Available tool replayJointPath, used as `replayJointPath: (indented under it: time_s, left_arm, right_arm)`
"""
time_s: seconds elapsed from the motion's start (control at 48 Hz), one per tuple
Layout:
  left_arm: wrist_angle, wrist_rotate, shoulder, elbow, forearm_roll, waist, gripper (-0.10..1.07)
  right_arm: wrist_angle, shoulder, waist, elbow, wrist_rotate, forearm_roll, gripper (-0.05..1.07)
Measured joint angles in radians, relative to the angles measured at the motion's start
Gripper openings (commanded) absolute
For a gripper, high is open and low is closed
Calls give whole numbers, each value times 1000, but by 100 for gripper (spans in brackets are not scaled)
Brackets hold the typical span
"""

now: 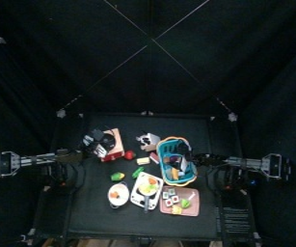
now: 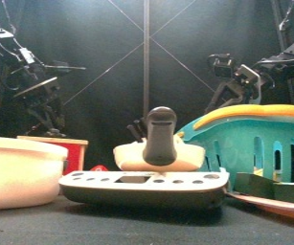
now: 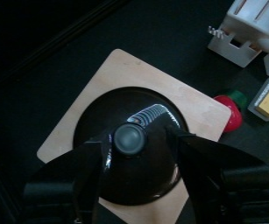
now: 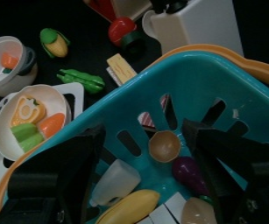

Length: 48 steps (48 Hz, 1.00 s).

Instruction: Place pot lid on drawer

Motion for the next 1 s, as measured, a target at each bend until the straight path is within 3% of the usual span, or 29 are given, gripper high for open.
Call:
replayJointPath:
  time_s: [0.375,1.0]
  left_arm:
    - [-55,0,0,0,2,-2,91]
    - [-58,0,0,12,-8,-8,91]
  right_arm:
    - [0,0,0,0,0,-3,100]
    - [0,0,0,0,0,-5,100]
